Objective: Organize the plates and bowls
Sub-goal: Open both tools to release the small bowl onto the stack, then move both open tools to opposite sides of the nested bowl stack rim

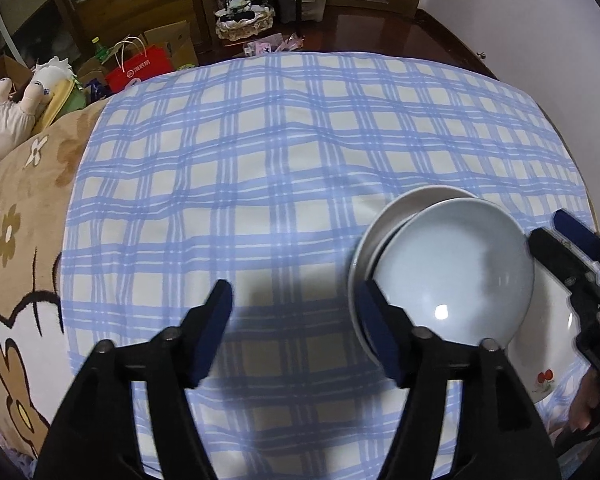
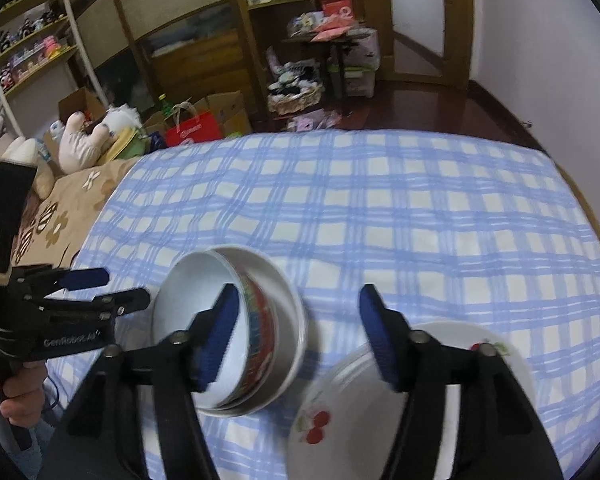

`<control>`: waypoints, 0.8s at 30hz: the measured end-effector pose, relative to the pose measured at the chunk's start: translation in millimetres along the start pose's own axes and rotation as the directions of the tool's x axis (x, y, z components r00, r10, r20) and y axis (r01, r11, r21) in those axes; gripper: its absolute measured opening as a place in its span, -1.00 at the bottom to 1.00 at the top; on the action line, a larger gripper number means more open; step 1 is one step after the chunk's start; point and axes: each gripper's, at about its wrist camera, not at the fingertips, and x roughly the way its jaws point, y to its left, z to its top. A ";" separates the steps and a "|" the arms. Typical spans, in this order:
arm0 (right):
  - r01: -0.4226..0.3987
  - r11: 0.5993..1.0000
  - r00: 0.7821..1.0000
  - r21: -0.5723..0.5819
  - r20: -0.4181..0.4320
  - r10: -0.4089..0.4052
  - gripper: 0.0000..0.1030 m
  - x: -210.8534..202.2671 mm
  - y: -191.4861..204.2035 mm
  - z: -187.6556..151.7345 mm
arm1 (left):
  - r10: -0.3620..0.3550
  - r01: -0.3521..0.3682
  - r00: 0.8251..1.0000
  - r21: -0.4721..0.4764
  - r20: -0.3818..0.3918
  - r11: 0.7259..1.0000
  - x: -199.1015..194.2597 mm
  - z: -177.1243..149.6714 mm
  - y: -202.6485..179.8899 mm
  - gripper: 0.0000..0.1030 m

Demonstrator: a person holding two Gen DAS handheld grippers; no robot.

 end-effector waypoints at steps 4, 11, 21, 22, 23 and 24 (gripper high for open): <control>0.000 0.999 1.000 0.048 0.009 -0.001 0.88 -6.7 -13.3 5.7 | 0.009 -0.009 1.000 -0.010 -0.004 1.000 -0.6 1.2 5.5 0.57; 0.021 0.995 1.000 0.103 0.014 -0.022 1.00 -9.0 -26.9 10.2 | 0.024 -0.025 1.000 -0.022 -0.017 0.999 2.0 3.3 13.4 0.73; 0.104 0.993 0.994 0.052 -0.024 -0.103 1.00 0.4 -22.3 6.5 | -0.030 0.029 0.998 -0.030 -0.053 0.999 12.1 11.9 19.5 0.73; 0.108 0.993 0.994 0.055 -0.036 -0.106 1.00 2.2 -23.1 5.8 | -0.024 0.023 0.998 -0.036 -0.055 0.999 13.4 12.4 20.4 0.73; 0.120 0.991 0.991 0.059 -0.060 -0.116 1.00 5.4 -23.6 5.6 | -0.024 0.022 0.998 -0.039 -0.058 0.999 15.2 12.9 21.4 0.73; 0.131 0.989 0.989 0.063 -0.080 -0.125 1.00 7.9 -24.7 4.8 | -0.028 0.025 0.997 -0.041 -0.066 0.999 17.2 13.5 22.4 0.73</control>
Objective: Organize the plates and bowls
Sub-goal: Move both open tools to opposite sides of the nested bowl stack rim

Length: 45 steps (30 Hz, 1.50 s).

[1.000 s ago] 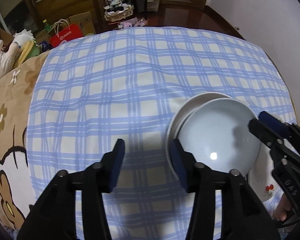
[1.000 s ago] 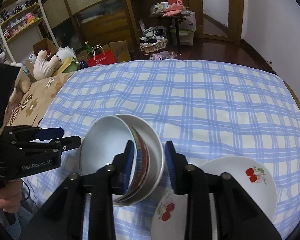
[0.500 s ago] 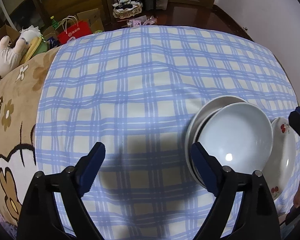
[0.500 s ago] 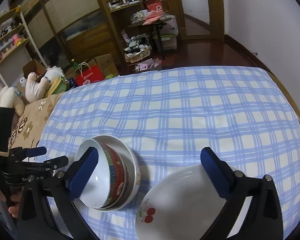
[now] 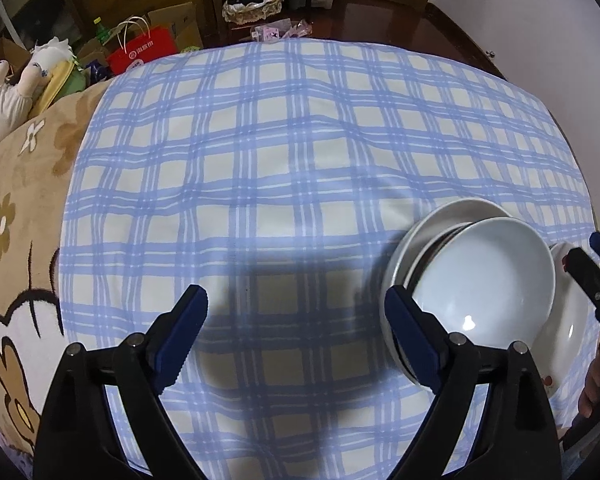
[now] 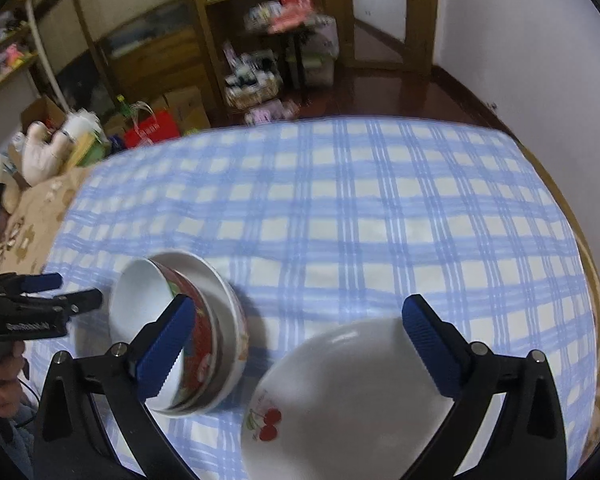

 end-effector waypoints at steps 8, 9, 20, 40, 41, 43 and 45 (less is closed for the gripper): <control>0.002 1.000 0.998 0.013 -0.070 -0.001 1.00 13.2 -7.1 -4.5 | -0.048 0.047 0.998 -0.015 -0.034 0.999 9.4 5.0 0.9 0.73; 0.010 1.000 0.997 0.004 -0.073 -0.010 1.00 14.3 -6.3 -4.8 | -0.042 0.042 0.999 -0.012 -0.033 0.999 10.4 5.6 0.0 0.73; 0.016 1.000 0.992 0.013 -0.124 -0.014 1.00 25.0 -6.2 -7.7 | -0.060 0.058 0.997 -0.034 -0.039 0.998 16.8 11.7 2.7 0.73; 0.018 0.999 0.983 0.027 -0.185 -0.013 1.00 39.3 -5.2 -10.2 | -0.067 0.065 0.996 -0.044 -0.056 0.997 20.5 9.5 0.7 0.73; 0.023 0.999 0.982 0.027 -0.187 -0.017 1.00 39.5 -5.3 -10.2 | -0.066 0.064 0.996 -0.044 -0.056 0.997 21.4 9.7 1.6 0.73; 0.030 0.999 0.982 0.020 -0.187 -0.026 1.00 39.4 -5.1 -9.7 | -0.061 0.059 0.997 -0.041 -0.055 0.997 22.0 9.1 1.1 0.74; 0.044 0.999 0.982 0.007 -0.182 -0.042 1.00 38.2 -2.9 -9.4 | -0.056 0.054 0.997 -0.039 -0.054 0.998 23.2 9.9 -0.4 0.74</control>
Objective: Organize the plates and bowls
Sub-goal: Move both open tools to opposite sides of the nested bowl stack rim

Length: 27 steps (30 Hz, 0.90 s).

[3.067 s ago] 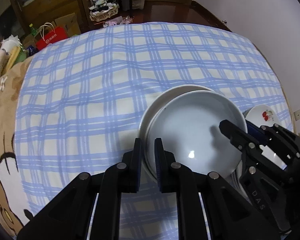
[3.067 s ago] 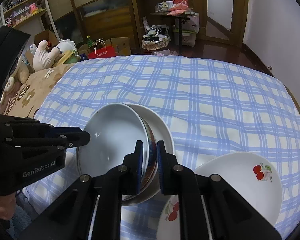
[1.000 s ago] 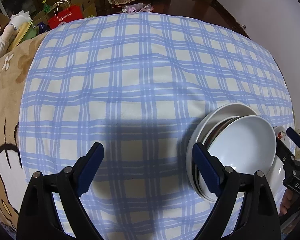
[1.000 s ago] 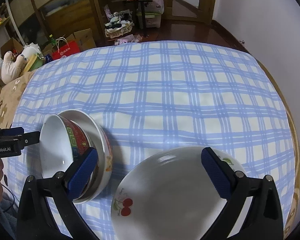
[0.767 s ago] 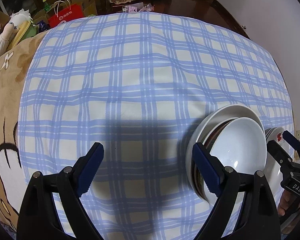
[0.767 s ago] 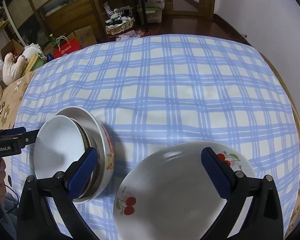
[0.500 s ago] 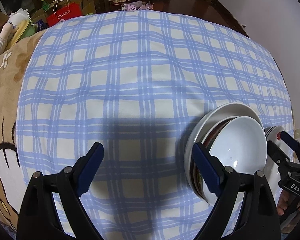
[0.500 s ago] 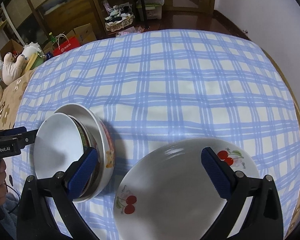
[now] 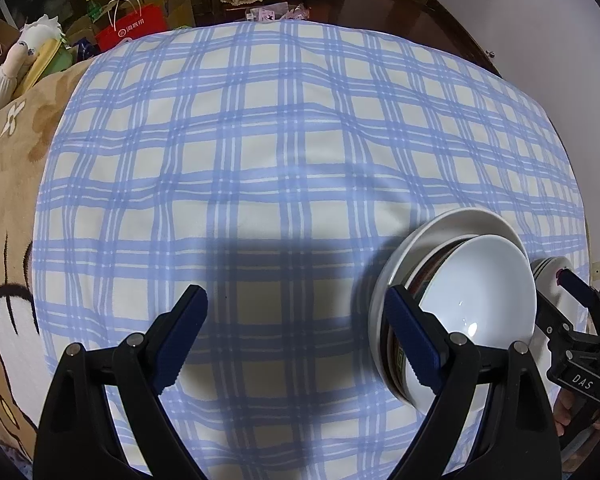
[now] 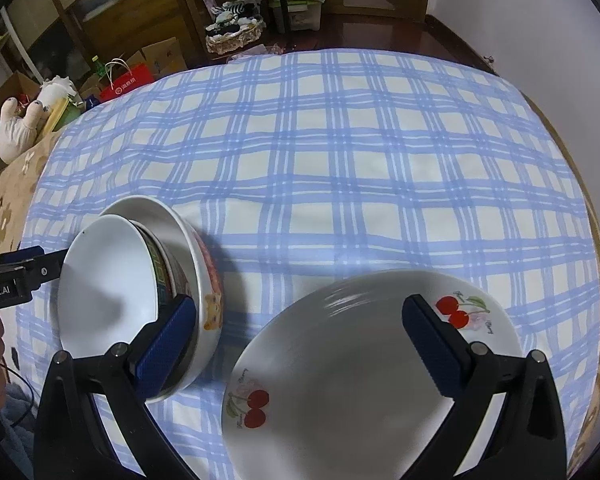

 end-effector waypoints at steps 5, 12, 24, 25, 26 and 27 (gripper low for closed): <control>0.044 0.999 0.999 -0.025 0.003 -0.044 1.00 -2.7 2.3 -0.8 | 0.015 -0.015 1.000 0.000 -0.002 1.000 1.0 4.6 0.8 0.79; 0.081 0.997 0.997 -0.004 -0.004 -0.081 1.00 -3.9 9.9 1.3 | 0.045 -0.045 0.999 0.020 0.007 0.999 1.0 6.0 -2.0 0.79; 0.115 0.992 0.993 0.060 -0.022 -0.114 1.00 -1.3 5.9 3.3 | 0.032 -0.032 0.999 0.026 0.022 0.999 -2.8 3.7 -6.2 0.77; 0.118 0.991 0.993 0.067 -0.025 -0.117 1.00 -0.6 5.1 4.2 | 0.033 -0.034 0.999 0.030 0.025 0.999 -3.1 2.9 -5.9 0.77; 0.123 0.990 0.992 0.071 -0.029 -0.121 1.00 -0.4 5.0 5.0 | 0.038 -0.039 0.999 0.037 0.030 0.999 -3.5 2.7 -6.9 0.77; 0.128 0.989 0.991 0.075 -0.036 -0.126 1.00 -0.1 5.2 5.9 | 0.045 -0.047 0.998 0.047 0.037 0.998 -3.9 2.4 -6.8 0.77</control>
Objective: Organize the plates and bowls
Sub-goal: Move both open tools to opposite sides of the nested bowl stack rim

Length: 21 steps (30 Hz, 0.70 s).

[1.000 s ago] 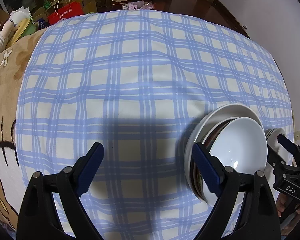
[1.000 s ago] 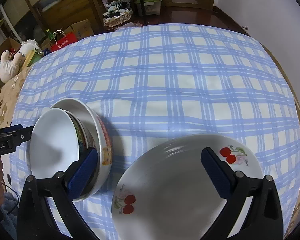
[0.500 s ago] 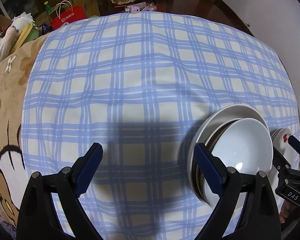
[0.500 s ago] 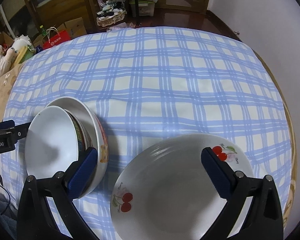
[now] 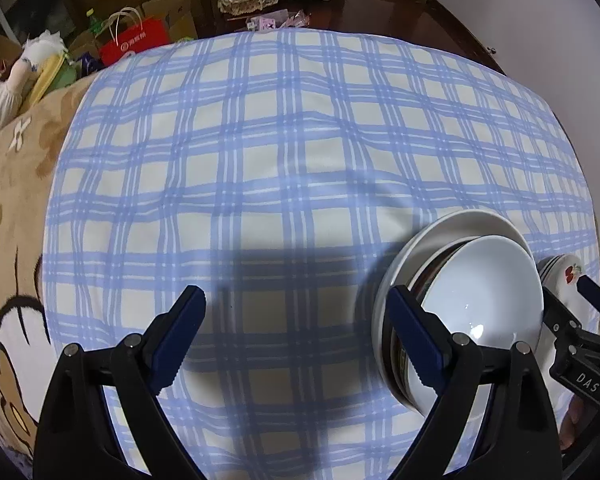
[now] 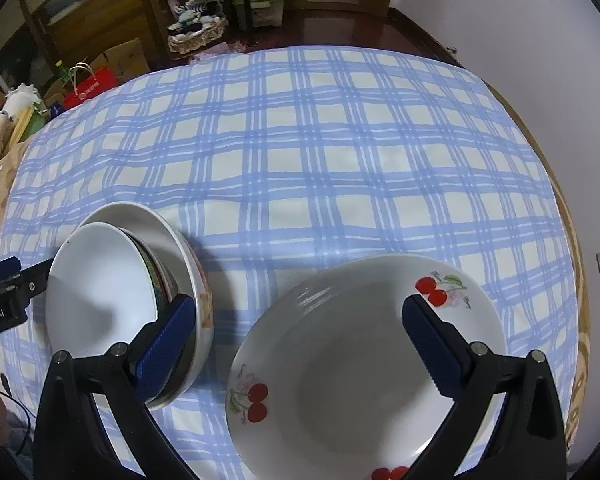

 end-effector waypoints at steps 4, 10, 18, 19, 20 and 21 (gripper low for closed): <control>0.006 1.000 1.000 -0.008 -0.025 -0.006 1.00 -0.1 -2.2 3.7 | 0.007 -0.007 1.000 0.015 0.008 1.000 1.0 2.0 -5.9 0.77; 0.002 1.000 1.000 -0.014 -0.024 -0.003 1.00 -2.1 -1.0 3.5 | -0.023 0.023 1.000 -0.014 -0.018 1.000 3.5 0.2 1.0 0.77; -0.081 0.996 0.994 0.026 -0.071 0.082 0.74 1.3 -7.6 1.9 | -0.003 0.003 1.000 -0.003 -0.023 1.000 -0.6 0.5 -1.9 0.76; -0.082 0.996 0.994 0.021 -0.071 0.083 0.74 2.0 -8.0 1.6 | 0.005 -0.005 1.000 0.003 -0.020 1.000 -0.9 0.2 -2.2 0.76; -0.082 0.997 0.994 0.017 -0.070 0.083 0.74 1.6 -8.3 1.3 | 0.007 -0.007 1.000 0.005 -0.019 1.000 -1.1 -0.1 -2.4 0.76; -0.077 0.997 0.995 0.011 -0.068 0.078 0.74 1.4 -8.6 1.3 | 0.007 -0.007 1.000 0.005 -0.020 1.000 -1.7 0.4 -3.0 0.76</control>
